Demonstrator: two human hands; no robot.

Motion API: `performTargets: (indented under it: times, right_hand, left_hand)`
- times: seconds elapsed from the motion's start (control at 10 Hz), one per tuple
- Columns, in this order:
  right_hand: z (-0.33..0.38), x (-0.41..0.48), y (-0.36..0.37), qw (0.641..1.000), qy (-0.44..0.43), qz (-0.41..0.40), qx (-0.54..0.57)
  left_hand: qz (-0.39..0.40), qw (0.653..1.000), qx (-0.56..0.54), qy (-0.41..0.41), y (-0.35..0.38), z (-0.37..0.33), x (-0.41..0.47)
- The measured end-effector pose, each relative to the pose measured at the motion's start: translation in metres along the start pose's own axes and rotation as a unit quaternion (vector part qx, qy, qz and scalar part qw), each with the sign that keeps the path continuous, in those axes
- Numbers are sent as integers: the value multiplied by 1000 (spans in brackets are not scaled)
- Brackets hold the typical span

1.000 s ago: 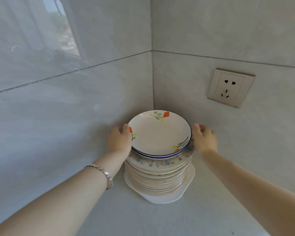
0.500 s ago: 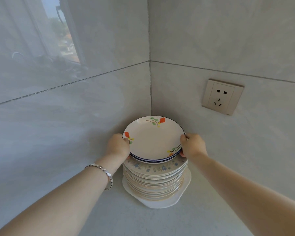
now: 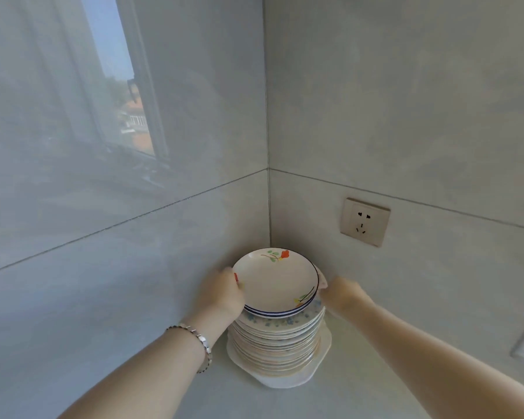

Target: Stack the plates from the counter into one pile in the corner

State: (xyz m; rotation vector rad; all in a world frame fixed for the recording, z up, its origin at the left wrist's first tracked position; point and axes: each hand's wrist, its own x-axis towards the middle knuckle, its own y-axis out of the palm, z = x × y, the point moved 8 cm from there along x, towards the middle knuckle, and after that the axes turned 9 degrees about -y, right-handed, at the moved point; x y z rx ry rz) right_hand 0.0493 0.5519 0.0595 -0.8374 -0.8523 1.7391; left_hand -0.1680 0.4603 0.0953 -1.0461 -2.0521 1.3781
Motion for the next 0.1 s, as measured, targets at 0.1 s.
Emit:
performTargets:
  times: [0.1]
  right_hand:
    - [19,-46,-25,995,-34,25,-89]
  left_hand:
    - [78,993,75,43,-11,-11,-37]
